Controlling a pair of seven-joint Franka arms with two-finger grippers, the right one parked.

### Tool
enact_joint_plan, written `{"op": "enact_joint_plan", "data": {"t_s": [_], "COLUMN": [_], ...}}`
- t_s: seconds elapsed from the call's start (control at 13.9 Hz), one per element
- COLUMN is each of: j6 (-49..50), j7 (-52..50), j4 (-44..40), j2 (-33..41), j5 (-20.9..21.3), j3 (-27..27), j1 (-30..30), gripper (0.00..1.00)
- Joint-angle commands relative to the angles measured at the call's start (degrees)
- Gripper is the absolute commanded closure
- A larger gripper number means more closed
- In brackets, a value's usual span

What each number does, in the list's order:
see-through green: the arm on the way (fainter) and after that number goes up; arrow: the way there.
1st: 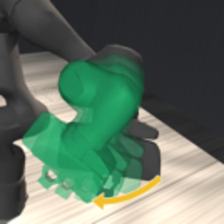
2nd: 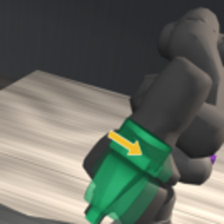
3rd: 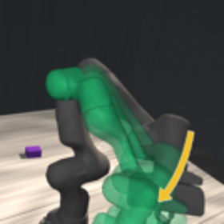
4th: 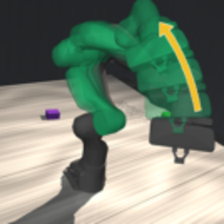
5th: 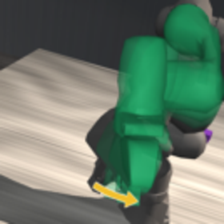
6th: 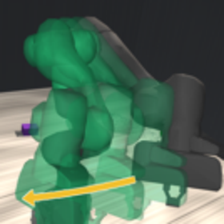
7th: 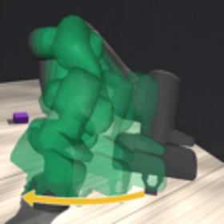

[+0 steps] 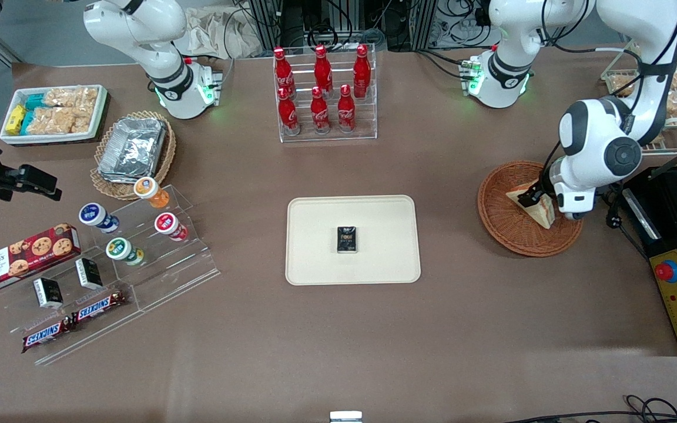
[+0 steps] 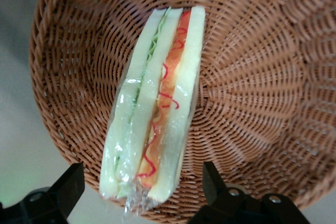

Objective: Place sandwich from basket to tray
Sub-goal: 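Lower the left gripper and close it on the sandwich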

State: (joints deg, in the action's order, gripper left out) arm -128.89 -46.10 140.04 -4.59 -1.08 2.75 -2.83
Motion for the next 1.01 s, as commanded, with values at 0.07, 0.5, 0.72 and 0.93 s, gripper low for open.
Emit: {"op": "enact_joint_plan", "data": {"t_s": [0.07,0.5,0.72,0.93], "j6": [-4.2,-5.2,-5.1,-4.4], "j7": [-1.1,-2.0,-4.1,-4.1], "j4": [0.1,0.1,-0.2,-0.4], "j2": [-2.7,-3.2,-3.0,-1.8], "j5": [0.7,0.6,0.7,0.7], "j3": [0.3,0.3,0.3,0.4], "j1": [-0.8,-1.5,-1.5,-1.4], "gripper": [0.00,0.30,0.66,0.66]}}
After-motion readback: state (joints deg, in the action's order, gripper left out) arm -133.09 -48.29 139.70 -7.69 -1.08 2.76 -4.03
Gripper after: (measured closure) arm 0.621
